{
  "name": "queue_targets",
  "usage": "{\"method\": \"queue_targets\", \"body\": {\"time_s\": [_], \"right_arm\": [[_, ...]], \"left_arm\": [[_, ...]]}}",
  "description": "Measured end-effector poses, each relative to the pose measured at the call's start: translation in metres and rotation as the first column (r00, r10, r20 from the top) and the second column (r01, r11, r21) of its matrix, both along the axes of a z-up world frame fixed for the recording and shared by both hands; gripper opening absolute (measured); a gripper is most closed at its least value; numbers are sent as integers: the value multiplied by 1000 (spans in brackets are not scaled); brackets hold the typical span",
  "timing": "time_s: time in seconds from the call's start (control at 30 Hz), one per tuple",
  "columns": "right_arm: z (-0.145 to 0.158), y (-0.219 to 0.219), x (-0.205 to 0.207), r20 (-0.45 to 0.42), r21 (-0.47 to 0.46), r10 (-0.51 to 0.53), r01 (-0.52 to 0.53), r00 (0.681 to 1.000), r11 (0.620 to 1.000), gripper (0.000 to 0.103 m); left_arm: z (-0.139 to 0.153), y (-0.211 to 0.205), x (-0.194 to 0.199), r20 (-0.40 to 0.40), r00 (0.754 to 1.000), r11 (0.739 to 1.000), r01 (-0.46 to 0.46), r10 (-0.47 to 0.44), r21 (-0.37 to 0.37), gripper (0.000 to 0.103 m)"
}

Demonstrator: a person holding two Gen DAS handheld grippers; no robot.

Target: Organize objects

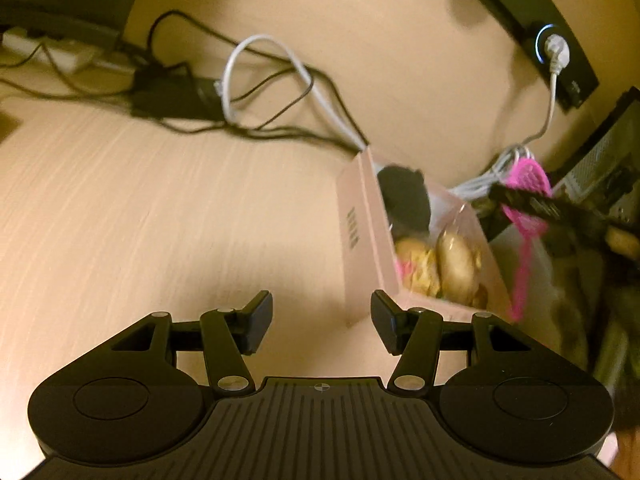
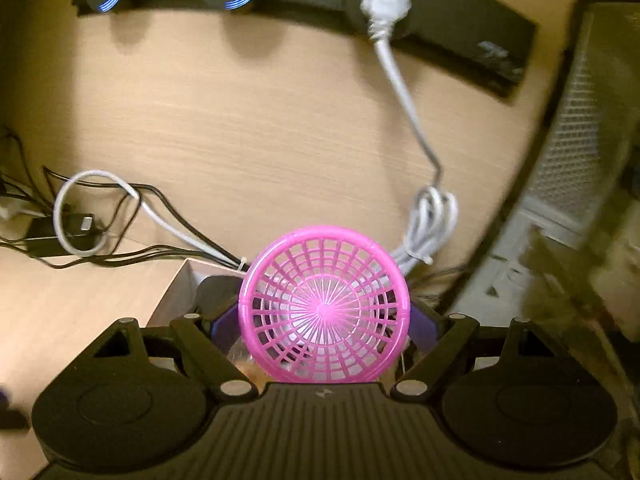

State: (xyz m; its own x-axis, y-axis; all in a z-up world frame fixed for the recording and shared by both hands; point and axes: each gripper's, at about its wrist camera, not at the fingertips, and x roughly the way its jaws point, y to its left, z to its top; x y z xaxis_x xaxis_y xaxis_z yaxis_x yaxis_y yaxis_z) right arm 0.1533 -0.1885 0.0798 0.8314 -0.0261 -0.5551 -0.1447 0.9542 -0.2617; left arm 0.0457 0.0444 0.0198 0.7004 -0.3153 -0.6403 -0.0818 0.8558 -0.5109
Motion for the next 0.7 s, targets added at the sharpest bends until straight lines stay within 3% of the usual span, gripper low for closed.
{"method": "queue_targets", "body": {"time_s": [0.1,0.17,0.33,0.43,0.47,0.57,0.7], "right_arm": [[-13,-4,6,-47,-2,-65,65,997,998,88],[-17,-18,-24,-66,74,-48,53,997,996,89],[-40,-46,-90,-141,149,-41,62,989,987,90],[-56,-52,-107,-162,107,-67,84,985,991,88],[-59,-51,-109,-164,84,-75,90,984,992,83],[-67,-55,-112,-179,48,-107,117,978,992,71],[-74,-59,-105,-182,36,-154,163,971,986,66]], "left_arm": [[-3,3,-9,-19,1000,1000,12,-12,11,59],[-4,4,-12,-12,1000,1000,19,-18,12,59],[-1,-10,-3,9,998,998,64,-64,6,59],[9,-30,10,53,991,992,123,-123,1,59],[12,-37,15,68,988,991,137,-137,8,59],[18,-58,34,84,985,987,146,-152,73,59],[9,-74,64,6,996,973,87,-91,215,59]]}}
